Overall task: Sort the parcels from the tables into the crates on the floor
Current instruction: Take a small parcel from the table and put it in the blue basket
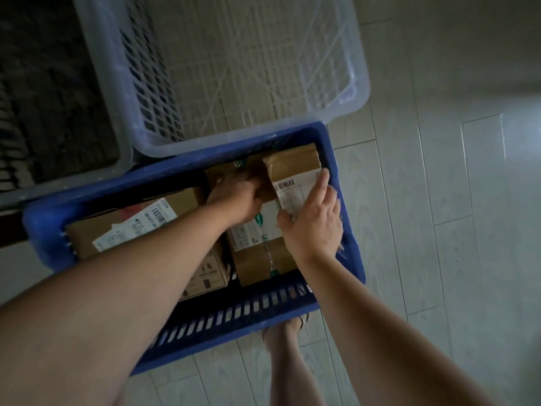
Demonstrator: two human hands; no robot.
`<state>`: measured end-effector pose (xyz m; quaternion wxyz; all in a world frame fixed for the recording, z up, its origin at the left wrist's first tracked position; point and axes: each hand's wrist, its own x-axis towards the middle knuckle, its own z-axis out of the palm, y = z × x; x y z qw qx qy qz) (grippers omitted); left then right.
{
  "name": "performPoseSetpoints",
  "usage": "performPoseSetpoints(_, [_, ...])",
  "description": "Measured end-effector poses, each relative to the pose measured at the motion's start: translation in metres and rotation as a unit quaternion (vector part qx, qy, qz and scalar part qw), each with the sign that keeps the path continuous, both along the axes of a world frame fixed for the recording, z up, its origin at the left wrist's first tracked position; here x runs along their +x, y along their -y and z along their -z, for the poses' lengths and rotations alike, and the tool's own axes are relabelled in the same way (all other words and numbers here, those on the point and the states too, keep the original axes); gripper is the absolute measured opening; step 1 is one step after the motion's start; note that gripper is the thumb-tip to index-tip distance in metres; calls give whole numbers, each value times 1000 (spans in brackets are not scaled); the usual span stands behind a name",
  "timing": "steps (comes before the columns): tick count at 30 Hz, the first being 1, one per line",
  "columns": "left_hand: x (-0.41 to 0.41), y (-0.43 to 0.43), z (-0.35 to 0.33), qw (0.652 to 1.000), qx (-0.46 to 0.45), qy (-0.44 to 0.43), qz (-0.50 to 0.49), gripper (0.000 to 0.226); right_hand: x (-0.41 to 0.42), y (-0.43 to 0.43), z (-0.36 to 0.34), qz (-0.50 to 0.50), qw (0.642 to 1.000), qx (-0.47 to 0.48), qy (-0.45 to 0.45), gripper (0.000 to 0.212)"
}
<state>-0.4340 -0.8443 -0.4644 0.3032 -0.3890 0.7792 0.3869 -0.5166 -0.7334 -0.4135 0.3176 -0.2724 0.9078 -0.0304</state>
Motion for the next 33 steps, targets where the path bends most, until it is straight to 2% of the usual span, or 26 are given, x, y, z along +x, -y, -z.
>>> performPoseSetpoints(3, [0, -2, 2, 1000, 4, 11, 12, 48, 4, -6, 2, -50, 999, 9, -15, 92])
performPoseSetpoints(5, [-4, -6, -11, 997, 17, -12, -78, 42, 4, -11, 3, -103, 992, -14, -69, 79])
performPoseSetpoints(6, [-6, -9, -18, 985, 49, -30, -160, 39, 2, -13, 6, -121, 986, -37, -105, 72])
performPoseSetpoints(7, [-9, -12, -25, 957, 111, -50, -265, 36, 0, -15, 8, -131, 981, -55, -132, 66])
performPoseSetpoints(9, [-10, -19, -33, 848, 264, -82, -453, 36, -5, -19, 13, -147, 973, -81, -158, 60])
performPoseSetpoints(10, [-11, -22, -35, 818, 306, -85, -481, 46, -7, -23, 12, -152, 972, -86, -157, 57])
performPoseSetpoints(11, [-13, -24, -37, 818, 326, -82, -467, 59, -7, -28, 10, -151, 971, -93, -158, 55])
performPoseSetpoints(12, [-16, -26, -38, 830, 327, -73, -446, 70, -5, -34, 7, -136, 973, -100, -157, 52])
performPoseSetpoints(14, [-25, -30, -37, 858, 274, -55, -432, 74, 6, -47, -7, -38, 986, -108, -121, 46])
performPoseSetpoints(16, [-33, -31, -34, 847, 252, -53, -465, 66, 19, -62, -14, 175, 981, -87, -23, 40])
performPoseSetpoints(17, [-36, -31, -33, 836, 250, -55, -485, 61, 25, -66, -14, 313, 947, -56, 44, 38])
performPoseSetpoints(19, [-37, -31, -29, 825, 250, -58, -504, 52, 33, -64, -8, 552, 812, -21, 189, 32])
performPoseSetpoints(20, [-37, -32, -28, 825, 250, -58, -504, 50, 35, -61, -7, 624, 741, -27, 246, 26])
performPoseSetpoints(21, [-37, -32, -27, 825, 248, -59, -504, 49, 35, -57, -5, 666, 690, -48, 280, 19])
performPoseSetpoints(22, [-37, -32, -27, 823, 248, -64, -508, 46, 33, -53, -2, 679, 671, -71, 290, 13])
performPoseSetpoints(24, [-40, -29, -27, 810, 260, -86, -518, 37, 23, -43, 3, 668, 684, -94, 278, 3])
performPoseSetpoints(27, [-42, -21, -27, 803, 268, -101, -523, 32, 9, -33, 8, 659, 689, -96, 285, 9])
performPoseSetpoints(33, [-31, -13, -48, 829, 257, -80, -490, 51, 4, -40, -1, 626, 716, -72, 301, 5])
